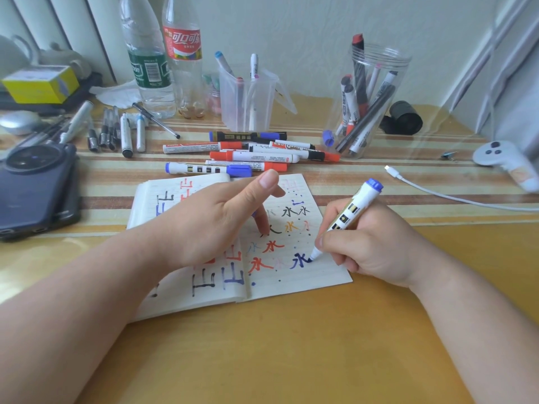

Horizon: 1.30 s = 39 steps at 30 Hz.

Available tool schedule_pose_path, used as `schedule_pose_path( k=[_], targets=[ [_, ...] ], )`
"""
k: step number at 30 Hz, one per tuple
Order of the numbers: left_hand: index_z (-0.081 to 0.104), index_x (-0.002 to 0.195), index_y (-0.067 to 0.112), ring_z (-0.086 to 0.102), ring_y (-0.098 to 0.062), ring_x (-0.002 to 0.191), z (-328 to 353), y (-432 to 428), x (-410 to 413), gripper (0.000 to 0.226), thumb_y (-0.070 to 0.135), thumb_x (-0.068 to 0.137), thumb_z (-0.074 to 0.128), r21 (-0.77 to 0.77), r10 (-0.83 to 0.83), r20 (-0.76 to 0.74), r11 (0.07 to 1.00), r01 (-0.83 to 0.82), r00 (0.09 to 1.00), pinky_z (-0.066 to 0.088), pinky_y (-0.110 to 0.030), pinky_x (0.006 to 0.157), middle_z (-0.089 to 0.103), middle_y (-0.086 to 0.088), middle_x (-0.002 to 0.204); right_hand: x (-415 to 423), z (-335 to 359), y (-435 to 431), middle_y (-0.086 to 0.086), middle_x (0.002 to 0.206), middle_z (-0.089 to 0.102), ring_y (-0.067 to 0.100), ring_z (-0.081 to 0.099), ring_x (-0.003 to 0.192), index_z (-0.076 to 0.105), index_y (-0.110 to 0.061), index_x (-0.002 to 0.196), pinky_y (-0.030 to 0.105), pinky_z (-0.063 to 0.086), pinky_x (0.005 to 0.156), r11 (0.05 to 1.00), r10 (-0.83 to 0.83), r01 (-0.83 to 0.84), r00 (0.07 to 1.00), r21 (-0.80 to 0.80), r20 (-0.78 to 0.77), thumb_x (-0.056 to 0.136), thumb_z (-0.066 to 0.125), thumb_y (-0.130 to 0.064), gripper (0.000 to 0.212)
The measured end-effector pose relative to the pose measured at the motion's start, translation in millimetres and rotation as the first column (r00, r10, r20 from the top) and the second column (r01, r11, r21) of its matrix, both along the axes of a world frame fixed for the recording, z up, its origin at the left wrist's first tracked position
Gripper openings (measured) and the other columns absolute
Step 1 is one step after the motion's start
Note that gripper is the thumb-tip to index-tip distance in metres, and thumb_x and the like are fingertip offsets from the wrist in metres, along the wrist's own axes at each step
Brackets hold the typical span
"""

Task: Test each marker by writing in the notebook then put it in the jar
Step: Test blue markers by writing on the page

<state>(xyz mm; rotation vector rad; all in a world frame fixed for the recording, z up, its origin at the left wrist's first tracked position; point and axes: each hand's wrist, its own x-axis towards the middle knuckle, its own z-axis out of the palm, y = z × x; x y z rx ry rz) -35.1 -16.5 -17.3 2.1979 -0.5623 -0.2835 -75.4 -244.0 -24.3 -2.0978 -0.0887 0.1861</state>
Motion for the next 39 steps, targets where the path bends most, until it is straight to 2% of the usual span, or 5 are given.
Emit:
schedule_pose_path(
  k=[3, 10, 22, 33, 39],
  targets=[
    [0.057, 0.123, 0.044, 0.055, 0.011, 0.067, -2, 3, -1, 0.042, 0.06, 0.104, 0.023, -0.019, -0.034, 0.018, 0.999, 0.035, 0.999, 0.038, -0.022, 0.071, 0.07, 0.022, 0.094, 3, -3, -4, 0.004, 0.047, 0.049, 0.015, 0.041, 0.043, 0.054, 0.004, 0.067, 0.02, 0.032, 0.044, 0.999, -0.044, 0.044, 0.998, -0.013, 0.037, 0.064, 0.061, -0.016, 0.022],
    [0.037, 0.126, 0.034, 0.051, -0.006, 0.06, -5, 1, -3, 0.035, 0.01, 0.099, 0.037, 0.031, -0.176, 0.107, 0.984, 0.174, 0.979, 0.04, -0.014, 0.06, 0.062, 0.016, 0.103, 6, -7, -1, 0.003, 0.048, 0.04, 0.015, 0.031, 0.043, 0.061, -0.006, 0.078, 0.02, 0.021, 0.042, 0.848, -0.073, 0.044, 0.997, 0.528, 0.033, 0.075, 0.064, -0.005, 0.004],
    [0.027, 0.137, 0.039, 0.056, 0.005, 0.1, -12, -1, 0, 0.051, 0.014, 0.101, 0.051, 0.138, -0.224, 0.231, 0.971, 0.196, 0.947, 0.043, -0.007, 0.085, 0.062, 0.028, 0.111, 3, -7, 6, 0.012, 0.064, 0.057, 0.02, 0.048, 0.055, 0.075, -0.013, 0.085, 0.025, 0.015, 0.04, 0.759, -0.012, -0.019, 0.999, 0.65, 0.042, 0.082, 0.056, -0.015, 0.02],
    [0.056, 0.094, 0.049, 0.061, 0.01, 0.089, -9, -8, -5, 0.03, 0.033, 0.082, 0.079, -0.022, 0.008, 0.274, 1.0, -0.002, 0.962, 0.047, -0.007, 0.079, 0.066, 0.027, 0.088, 2, -9, 7, 0.022, 0.076, 0.067, 0.022, 0.053, 0.054, 0.063, -0.015, 0.079, 0.019, 0.027, 0.038, 0.795, 0.017, -0.038, 0.999, 0.605, 0.041, 0.082, 0.067, -0.01, 0.008],
    [0.072, 0.085, 0.032, 0.059, -0.013, 0.069, -9, -6, -4, 0.016, 0.048, 0.082, 0.072, -0.014, 0.021, 0.289, 1.0, -0.017, 0.957, 0.049, -0.027, 0.064, 0.065, 0.011, 0.083, 4, -9, 3, 0.021, 0.077, 0.068, 0.02, 0.052, 0.055, 0.071, -0.007, 0.09, 0.022, 0.029, 0.041, 0.806, 0.012, -0.038, 0.999, 0.59, 0.048, 0.077, 0.075, -0.013, 0.014]
  ],
)
